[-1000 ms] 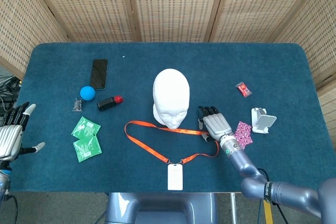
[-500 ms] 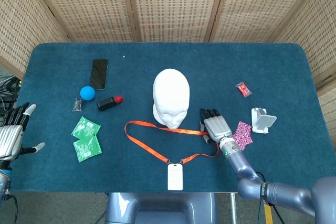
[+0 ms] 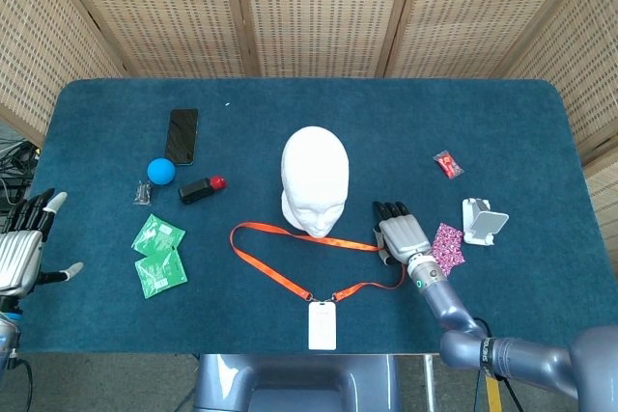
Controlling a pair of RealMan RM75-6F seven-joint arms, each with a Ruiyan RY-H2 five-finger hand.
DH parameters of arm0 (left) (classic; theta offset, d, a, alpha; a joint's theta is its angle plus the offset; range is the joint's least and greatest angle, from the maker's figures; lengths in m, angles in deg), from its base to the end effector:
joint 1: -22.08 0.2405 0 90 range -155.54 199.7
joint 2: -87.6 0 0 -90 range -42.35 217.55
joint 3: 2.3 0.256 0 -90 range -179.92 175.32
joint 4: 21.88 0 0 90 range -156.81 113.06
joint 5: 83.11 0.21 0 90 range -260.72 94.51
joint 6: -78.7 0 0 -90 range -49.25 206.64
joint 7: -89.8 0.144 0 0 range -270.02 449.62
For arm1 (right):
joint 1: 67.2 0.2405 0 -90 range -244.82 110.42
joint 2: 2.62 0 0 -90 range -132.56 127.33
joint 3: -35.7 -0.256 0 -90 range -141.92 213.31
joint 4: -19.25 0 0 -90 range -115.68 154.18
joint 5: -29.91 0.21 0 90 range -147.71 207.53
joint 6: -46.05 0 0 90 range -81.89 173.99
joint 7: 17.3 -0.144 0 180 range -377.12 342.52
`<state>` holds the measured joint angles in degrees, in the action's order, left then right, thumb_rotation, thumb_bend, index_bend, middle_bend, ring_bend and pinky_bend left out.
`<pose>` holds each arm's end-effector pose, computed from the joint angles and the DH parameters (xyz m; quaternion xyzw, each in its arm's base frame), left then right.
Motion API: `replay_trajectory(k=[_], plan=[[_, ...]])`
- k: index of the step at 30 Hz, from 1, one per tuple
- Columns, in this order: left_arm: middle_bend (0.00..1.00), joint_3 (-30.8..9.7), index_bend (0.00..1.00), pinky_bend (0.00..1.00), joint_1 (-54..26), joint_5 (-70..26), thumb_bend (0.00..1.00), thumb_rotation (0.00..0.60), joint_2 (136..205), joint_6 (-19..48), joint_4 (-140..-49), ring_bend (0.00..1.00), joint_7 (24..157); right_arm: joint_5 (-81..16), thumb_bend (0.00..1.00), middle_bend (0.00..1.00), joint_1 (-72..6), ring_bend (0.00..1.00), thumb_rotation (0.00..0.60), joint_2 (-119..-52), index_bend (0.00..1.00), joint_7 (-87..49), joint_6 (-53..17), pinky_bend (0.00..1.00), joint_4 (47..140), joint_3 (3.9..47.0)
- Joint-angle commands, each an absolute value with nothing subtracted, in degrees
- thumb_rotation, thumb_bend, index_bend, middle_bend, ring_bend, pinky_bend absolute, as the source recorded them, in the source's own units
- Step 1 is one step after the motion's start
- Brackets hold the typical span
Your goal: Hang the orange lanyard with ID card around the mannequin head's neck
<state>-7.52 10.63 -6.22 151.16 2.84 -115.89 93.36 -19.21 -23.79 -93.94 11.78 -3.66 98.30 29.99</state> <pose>-0.3079 0.2234 0.1519 -0.6003 -0.4143 -0.3533 0.5858 -0.1982 -0.3401 -0.0425 0.7585 -0.4144 0.2382 0.4430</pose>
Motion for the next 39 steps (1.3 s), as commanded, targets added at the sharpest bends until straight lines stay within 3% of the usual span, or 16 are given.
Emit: replay_trajectory(k=[1,16,21,29,39], plan=[[0.0,-7.51,0.0,0.0,10.6,-6.25,0.0,0.6,151.19,2.88,-115.85,0.0,93.39,-19.58,0.67,0.0,-23.83,0.0,0.6,-94.15,0.62,11.77,-3.76,0.0,97.85,30.19],[0.0,-8.8,0.0,0.0,6.12,-5.71,0.0,0.6,154.63,7.17,-114.36,0.0,95.78,-26.39,0.72,0.0,-25.62,0.0,0.6,-90.35,0.67,4.6,-4.16,0.0,102.07,29.94],[0.0,-12.3,0.13,0.0,-2.88,-7.58,0.03,0.6,161.49,16.47,-109.74,0.0,98.92,-26.92,0.72,0.0,-25.75,0.0,0.6,-88.72,0.68,2.66,-3.49,0.0,103.74,29.35],[0.0,-15.24,0.35,0.0,-12.61,-12.51,0.22,0.6,171.67,26.35,-102.1,0.0,100.26,-26.88,0.72,0.0,-25.44,0.0,0.6,-87.59,0.7,1.7,-2.6,0.0,104.3,28.95],[0.0,-15.64,0.41,0.0,-20.57,-15.65,0.32,0.6,180.46,32.22,-93.53,0.0,104.56,-28.01,0.72,0.0,-25.1,0.0,0.6,-86.76,0.7,-0.76,-0.84,0.0,103.91,28.92]])
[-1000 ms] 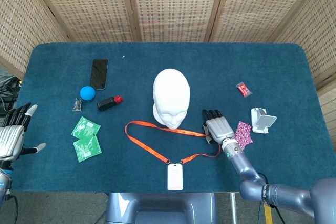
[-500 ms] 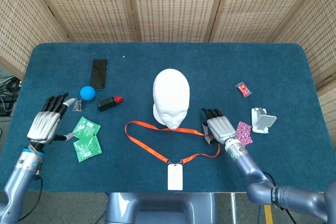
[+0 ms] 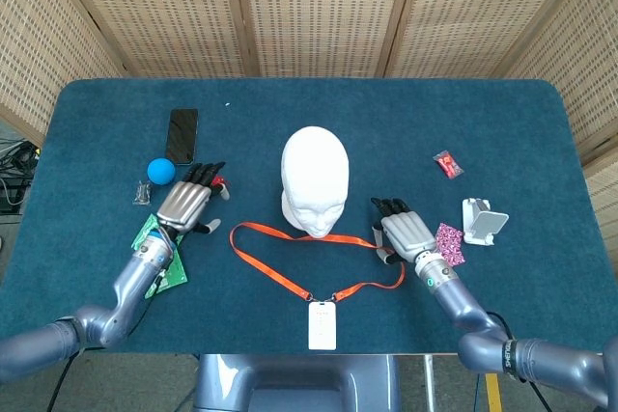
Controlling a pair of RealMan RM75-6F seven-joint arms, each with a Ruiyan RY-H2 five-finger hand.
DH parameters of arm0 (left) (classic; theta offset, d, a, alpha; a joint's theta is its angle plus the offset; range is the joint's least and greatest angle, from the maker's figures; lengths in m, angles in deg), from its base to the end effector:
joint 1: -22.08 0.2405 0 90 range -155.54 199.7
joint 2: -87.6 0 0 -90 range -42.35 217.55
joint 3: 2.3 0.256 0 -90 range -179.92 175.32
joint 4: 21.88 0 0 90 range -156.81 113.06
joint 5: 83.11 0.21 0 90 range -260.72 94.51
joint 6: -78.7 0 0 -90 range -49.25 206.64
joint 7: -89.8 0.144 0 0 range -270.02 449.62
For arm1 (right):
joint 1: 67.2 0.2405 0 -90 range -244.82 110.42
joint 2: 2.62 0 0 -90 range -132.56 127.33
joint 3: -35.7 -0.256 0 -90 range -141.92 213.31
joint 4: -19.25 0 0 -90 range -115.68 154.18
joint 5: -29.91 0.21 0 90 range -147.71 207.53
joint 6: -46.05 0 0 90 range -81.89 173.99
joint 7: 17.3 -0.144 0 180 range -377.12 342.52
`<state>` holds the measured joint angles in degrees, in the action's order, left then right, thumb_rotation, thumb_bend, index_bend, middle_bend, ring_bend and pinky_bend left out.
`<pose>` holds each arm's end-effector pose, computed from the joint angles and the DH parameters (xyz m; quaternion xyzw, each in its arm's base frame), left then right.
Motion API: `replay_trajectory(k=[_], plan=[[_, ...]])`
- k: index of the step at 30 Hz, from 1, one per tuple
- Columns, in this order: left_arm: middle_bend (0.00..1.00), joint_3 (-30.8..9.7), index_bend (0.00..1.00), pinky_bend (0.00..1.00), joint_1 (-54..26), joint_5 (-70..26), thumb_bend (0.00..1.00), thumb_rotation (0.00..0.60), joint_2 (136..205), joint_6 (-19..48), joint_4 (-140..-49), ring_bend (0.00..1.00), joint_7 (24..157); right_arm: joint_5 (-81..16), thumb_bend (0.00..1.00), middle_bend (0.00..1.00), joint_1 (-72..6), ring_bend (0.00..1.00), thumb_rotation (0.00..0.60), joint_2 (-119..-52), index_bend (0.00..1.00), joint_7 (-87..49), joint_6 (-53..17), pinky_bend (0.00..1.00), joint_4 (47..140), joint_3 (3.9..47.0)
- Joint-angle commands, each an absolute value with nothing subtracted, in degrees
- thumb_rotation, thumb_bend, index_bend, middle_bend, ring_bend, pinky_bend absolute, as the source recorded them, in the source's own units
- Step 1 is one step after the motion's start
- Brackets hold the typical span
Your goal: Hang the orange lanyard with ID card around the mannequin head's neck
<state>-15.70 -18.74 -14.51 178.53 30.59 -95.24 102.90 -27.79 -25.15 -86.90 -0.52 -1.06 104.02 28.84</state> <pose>-0.1791 0.3694 -0.0170 -0.7404 -0.3854 -0.3493 0.4258 -0.1893 -0.3385 -0.0129 0.7505 -0.4411 0.2914 0.3966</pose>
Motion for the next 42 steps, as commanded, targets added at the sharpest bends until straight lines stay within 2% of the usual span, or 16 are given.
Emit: replay_trajectory(k=[1,15,21,29,42], plan=[[0.0,-15.42,0.41,0.0,-21.08,-15.95,0.32,0.6,181.01,32.8,-93.11,0.0,105.04,-28.05,0.72,0.0,-25.04,0.0,0.6,-86.7,0.7,-0.9,-0.6,0.0,103.82,28.97],[0.0,-14.7,0.48,0.0,-25.07,-18.6,0.33,0.6,188.32,34.68,-86.13,0.0,105.84,-29.22,0.73,0.0,-24.54,0.0,0.6,-86.84,0.7,-2.97,0.89,0.0,102.7,29.16],[0.0,-13.92,0.51,0.0,-25.23,-18.64,0.33,0.6,189.3,34.68,-84.91,0.0,105.25,-29.61,0.73,0.0,-24.51,0.0,0.6,-87.22,0.7,-3.73,1.27,0.0,102.01,29.36],[0.0,-13.21,0.55,0.0,-25.31,-18.65,0.39,0.6,190.62,34.81,-82.79,0.0,104.19,-30.13,0.73,0.0,-24.64,0.0,0.6,-87.5,0.7,-4.68,1.47,0.0,101.25,29.55],[0.0,-12.64,0.63,0.0,-25.04,-17.63,0.4,0.6,190.75,33.63,-82.91,0.0,102.98,-31.2,0.73,0.0,-24.9,0.0,0.6,-87.41,0.7,-5.85,1.52,0.0,100.93,29.75]])
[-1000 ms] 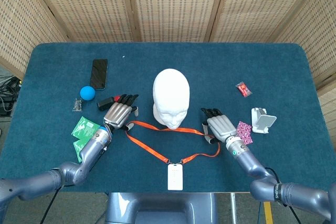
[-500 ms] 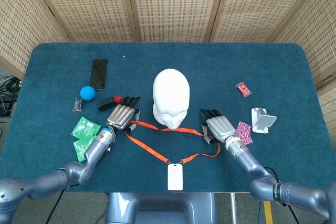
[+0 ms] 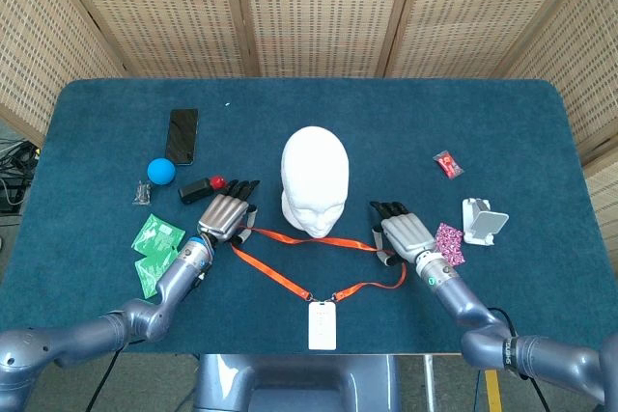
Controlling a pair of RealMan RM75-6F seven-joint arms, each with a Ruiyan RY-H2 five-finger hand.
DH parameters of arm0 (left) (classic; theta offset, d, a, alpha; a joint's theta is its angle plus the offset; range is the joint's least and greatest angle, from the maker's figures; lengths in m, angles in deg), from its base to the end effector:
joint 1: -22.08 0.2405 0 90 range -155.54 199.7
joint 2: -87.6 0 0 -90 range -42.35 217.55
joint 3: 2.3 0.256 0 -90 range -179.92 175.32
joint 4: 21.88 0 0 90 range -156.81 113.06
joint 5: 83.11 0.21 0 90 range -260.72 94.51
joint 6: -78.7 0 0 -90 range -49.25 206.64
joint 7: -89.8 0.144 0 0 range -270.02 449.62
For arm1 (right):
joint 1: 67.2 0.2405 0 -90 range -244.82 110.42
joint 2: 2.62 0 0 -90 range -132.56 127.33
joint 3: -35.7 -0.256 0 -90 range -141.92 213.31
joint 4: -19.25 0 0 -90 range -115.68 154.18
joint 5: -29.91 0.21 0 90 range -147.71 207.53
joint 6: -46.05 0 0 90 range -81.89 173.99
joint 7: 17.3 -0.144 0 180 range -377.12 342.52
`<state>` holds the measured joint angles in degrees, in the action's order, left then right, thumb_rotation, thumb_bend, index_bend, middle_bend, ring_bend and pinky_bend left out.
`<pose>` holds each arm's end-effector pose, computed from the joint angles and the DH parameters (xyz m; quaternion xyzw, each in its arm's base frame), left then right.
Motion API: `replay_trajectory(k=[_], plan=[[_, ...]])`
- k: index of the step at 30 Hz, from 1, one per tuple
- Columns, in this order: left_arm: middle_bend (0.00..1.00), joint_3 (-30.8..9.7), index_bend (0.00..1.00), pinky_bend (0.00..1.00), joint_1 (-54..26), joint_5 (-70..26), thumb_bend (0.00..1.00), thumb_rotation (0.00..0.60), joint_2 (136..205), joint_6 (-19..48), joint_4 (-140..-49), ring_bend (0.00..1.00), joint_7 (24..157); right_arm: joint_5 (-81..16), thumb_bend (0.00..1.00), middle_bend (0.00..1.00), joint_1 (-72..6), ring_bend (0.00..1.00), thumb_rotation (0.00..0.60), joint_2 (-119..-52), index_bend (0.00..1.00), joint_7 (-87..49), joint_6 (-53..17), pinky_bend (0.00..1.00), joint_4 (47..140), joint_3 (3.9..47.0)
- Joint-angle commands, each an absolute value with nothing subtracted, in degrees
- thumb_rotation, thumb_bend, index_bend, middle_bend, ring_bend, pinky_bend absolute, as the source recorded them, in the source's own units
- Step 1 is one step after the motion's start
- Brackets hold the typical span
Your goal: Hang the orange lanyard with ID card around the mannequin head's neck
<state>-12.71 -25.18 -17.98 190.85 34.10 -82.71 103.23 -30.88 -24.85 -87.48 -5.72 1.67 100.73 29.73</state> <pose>-0.1585 0.3716 -0.0869 -0.7685 -0.3891 -0.3173 0.3966 -0.1976 -0.3409 -0.0183 0.7554 -0.4504 0.2861 0.3803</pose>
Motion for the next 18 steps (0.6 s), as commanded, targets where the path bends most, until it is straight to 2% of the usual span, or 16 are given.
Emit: replay_trajectory(k=[1,8,18], plan=[[0.0,-12.5,0.63,0.0,-24.9,-17.15,0.4,0.6,190.6,33.12,-83.14,0.0,102.81,-31.54,0.73,0.0,-24.97,0.0,0.6,-87.32,0.7,-5.94,1.37,0.0,101.15,29.79],[0.0,-9.69,0.64,0.0,-22.96,-9.21,0.4,0.6,188.99,26.92,-84.44,0.0,98.15,-36.94,0.73,0.0,-25.7,0.0,0.6,-86.56,0.71,-4.86,-2.08,0.0,101.98,30.89],[0.0,-5.13,0.67,0.0,-20.93,5.48,0.4,0.6,187.36,12.77,-82.43,0.0,90.2,-46.89,0.73,0.01,-26.8,0.0,0.6,-84.71,0.71,-3.55,-7.73,0.0,102.76,33.03]])
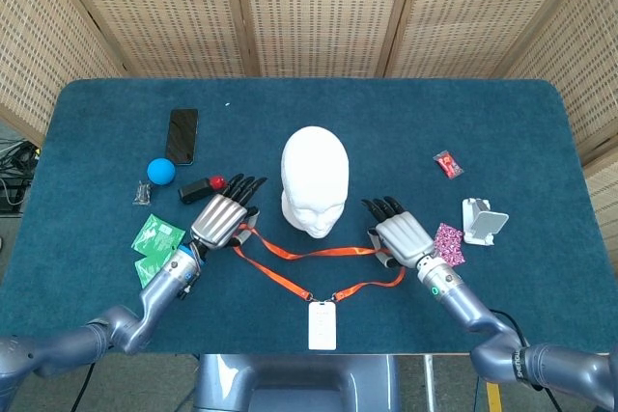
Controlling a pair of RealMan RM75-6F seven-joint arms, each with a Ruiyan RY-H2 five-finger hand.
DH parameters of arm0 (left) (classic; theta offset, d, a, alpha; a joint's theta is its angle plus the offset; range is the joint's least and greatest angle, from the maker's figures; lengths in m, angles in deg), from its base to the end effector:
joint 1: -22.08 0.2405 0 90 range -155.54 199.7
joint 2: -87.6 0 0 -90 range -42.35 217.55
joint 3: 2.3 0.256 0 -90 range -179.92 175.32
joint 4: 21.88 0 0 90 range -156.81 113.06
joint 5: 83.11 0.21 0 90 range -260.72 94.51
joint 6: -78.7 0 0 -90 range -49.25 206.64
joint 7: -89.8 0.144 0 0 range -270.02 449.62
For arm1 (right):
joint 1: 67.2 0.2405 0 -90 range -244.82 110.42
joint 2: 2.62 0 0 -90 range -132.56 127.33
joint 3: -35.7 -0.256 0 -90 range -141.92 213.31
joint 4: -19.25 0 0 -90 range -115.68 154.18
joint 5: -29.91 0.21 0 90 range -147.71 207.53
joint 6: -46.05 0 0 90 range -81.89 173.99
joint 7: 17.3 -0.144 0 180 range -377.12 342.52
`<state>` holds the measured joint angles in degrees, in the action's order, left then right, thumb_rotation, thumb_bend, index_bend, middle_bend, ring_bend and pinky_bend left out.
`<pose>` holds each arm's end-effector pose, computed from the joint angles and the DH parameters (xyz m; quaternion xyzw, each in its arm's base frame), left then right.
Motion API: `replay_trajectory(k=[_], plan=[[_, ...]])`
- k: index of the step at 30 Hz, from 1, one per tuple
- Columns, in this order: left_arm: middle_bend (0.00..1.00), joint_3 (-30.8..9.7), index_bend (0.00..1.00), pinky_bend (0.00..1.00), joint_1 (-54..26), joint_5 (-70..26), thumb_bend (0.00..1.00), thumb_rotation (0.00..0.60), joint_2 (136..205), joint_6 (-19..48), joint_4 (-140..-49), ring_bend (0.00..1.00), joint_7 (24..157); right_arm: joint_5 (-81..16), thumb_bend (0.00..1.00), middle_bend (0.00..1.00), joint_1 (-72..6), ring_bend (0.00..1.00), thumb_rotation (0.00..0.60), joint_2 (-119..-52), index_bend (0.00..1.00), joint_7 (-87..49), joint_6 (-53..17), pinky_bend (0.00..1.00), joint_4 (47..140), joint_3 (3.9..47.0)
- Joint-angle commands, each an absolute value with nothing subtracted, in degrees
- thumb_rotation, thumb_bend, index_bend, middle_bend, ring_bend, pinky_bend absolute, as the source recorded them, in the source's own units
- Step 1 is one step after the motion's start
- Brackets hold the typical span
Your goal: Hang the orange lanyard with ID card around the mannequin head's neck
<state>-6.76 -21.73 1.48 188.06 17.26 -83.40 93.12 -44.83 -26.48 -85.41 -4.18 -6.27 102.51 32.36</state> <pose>-0.1537 0.3472 -0.0571 -0.7776 -0.2754 -0.4230 0.3749 -0.1856 -0.3271 -0.0025 0.7995 -0.3313 0.3212 0.3846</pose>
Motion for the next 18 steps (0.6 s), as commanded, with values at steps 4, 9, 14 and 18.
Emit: replay_trajectory(k=[4,9,14,18], plan=[[0.0,-4.31,0.67,0.0,-20.81,9.54,0.4,0.6,187.1,8.1,-81.25,0.0,87.85,-49.87,0.73,0.02,-27.11,0.0,0.6,-83.55,0.71,-2.63,-9.38,0.0,103.79,33.71],[0.0,-3.65,0.68,0.0,-20.72,13.99,0.4,0.6,185.93,2.29,-81.0,0.0,85.88,-54.31,0.73,0.02,-27.4,0.0,0.6,-80.79,0.71,-0.88,-11.69,0.0,106.21,34.64],[0.0,-4.73,0.69,0.0,-20.75,15.25,0.4,0.6,184.47,-1.08,-82.91,0.0,84.86,-59.69,0.73,0.04,-28.25,0.0,0.6,-79.09,0.71,-1.15,-16.69,0.0,107.04,34.74],[0.0,-6.32,0.69,0.0,-20.81,14.58,0.4,0.6,182.17,-1.88,-86.94,0.0,84.83,-61.51,0.73,0.05,-29.0,0.0,0.6,-77.6,0.71,-4.37,-19.78,0.0,109.34,33.91]])
